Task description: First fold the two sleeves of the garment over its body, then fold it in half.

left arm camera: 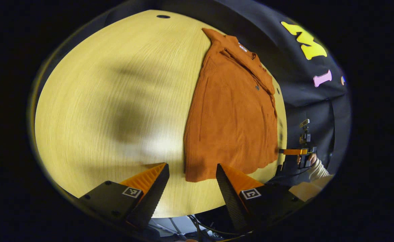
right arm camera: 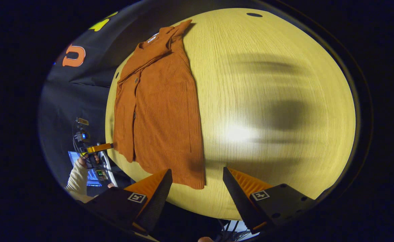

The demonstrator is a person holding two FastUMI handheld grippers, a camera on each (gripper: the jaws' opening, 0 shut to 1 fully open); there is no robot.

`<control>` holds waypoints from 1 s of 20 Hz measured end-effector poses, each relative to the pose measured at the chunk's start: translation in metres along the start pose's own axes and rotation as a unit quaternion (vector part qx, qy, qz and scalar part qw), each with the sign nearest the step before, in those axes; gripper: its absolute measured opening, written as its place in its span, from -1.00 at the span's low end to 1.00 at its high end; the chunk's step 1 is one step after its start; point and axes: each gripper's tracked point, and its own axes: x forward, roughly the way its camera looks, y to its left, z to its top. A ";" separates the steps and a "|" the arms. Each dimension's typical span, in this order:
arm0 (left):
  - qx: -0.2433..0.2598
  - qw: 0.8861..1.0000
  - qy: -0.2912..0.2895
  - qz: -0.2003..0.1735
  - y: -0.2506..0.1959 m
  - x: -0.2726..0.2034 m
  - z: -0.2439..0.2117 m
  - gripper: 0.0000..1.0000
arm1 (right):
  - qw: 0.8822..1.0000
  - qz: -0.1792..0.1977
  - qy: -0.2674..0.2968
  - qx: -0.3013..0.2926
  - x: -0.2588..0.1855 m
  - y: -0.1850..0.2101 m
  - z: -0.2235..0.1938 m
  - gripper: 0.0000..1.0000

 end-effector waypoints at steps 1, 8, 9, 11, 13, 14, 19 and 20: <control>0.006 1.000 0.008 -0.006 0.001 0.002 0.005 0.81 | 1.000 0.007 0.007 0.006 0.001 0.001 -0.001 0.94; 0.042 0.994 0.101 -0.026 0.002 -0.007 0.001 0.87 | 0.998 0.046 0.037 -0.001 0.017 0.013 -0.024 0.86; 0.052 0.993 0.107 -0.024 0.005 -0.009 0.000 0.71 | 0.998 0.051 0.036 0.003 0.019 0.017 -0.023 0.89; 0.064 0.992 0.111 -0.018 0.008 -0.007 -0.002 0.71 | 0.997 0.065 0.033 0.013 0.023 0.022 -0.019 0.86; 0.054 0.992 0.112 -0.009 0.010 -0.009 0.000 0.67 | 0.996 0.078 0.030 0.020 0.026 0.028 -0.015 0.82; 0.045 0.993 0.112 -0.006 0.009 -0.009 0.001 0.62 | 0.996 0.085 0.030 0.025 0.028 0.030 -0.012 0.78; 0.053 0.993 0.105 0.007 0.010 -0.007 0.004 0.56 | 0.995 0.093 0.033 0.023 0.037 0.040 -0.010 0.75; 0.059 0.993 0.107 0.009 0.010 -0.007 0.005 0.55 | 0.995 0.094 0.036 0.022 0.039 0.042 -0.010 0.61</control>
